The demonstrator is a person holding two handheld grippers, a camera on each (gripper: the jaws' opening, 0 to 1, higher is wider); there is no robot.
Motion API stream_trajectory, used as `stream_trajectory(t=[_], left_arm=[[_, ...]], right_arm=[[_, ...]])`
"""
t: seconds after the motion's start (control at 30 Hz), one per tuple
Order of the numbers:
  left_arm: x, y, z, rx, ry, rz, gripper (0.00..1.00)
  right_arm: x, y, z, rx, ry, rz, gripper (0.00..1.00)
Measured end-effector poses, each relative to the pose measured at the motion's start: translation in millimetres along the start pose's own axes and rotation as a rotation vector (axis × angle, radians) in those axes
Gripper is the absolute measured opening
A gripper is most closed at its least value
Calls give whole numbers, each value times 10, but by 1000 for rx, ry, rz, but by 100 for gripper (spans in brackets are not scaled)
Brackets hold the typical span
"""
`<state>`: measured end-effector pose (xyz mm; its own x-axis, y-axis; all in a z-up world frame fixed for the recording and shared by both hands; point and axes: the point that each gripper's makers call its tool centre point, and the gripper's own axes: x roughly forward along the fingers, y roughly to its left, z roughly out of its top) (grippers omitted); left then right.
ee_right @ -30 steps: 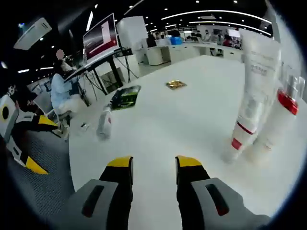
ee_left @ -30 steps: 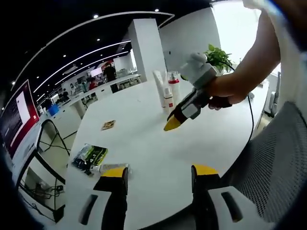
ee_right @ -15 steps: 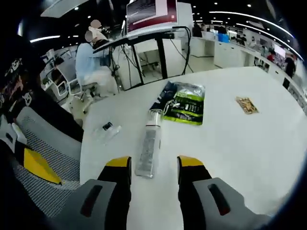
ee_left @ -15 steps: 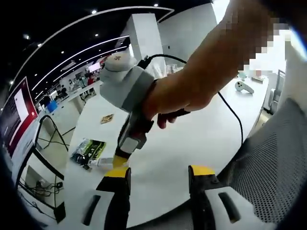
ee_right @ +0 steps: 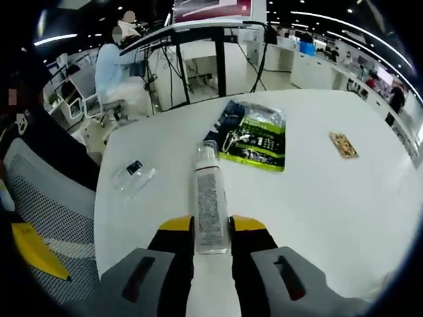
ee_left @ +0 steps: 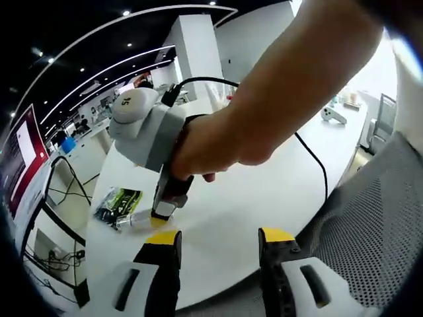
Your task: Arrange the skincare products in the storage area until every visible bottle or jar stands upright without overlapping.
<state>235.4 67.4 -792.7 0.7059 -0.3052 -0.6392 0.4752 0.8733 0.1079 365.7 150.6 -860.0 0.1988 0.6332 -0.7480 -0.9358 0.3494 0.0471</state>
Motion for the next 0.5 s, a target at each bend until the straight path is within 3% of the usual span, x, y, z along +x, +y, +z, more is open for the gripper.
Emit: stream_trajectory(t=[0.3, 0.37, 0.5], left_arm=[[3, -31, -10, 7, 5, -11, 48], [16, -34, -22, 9, 9, -15, 48], [17, -47, -31, 14, 12, -22, 48]], right_arm=[[22, -4, -4, -12, 4, 5, 18], [3, -13, -27, 17, 15, 5, 17], [-167, 15, -33, 104, -35, 13, 17]])
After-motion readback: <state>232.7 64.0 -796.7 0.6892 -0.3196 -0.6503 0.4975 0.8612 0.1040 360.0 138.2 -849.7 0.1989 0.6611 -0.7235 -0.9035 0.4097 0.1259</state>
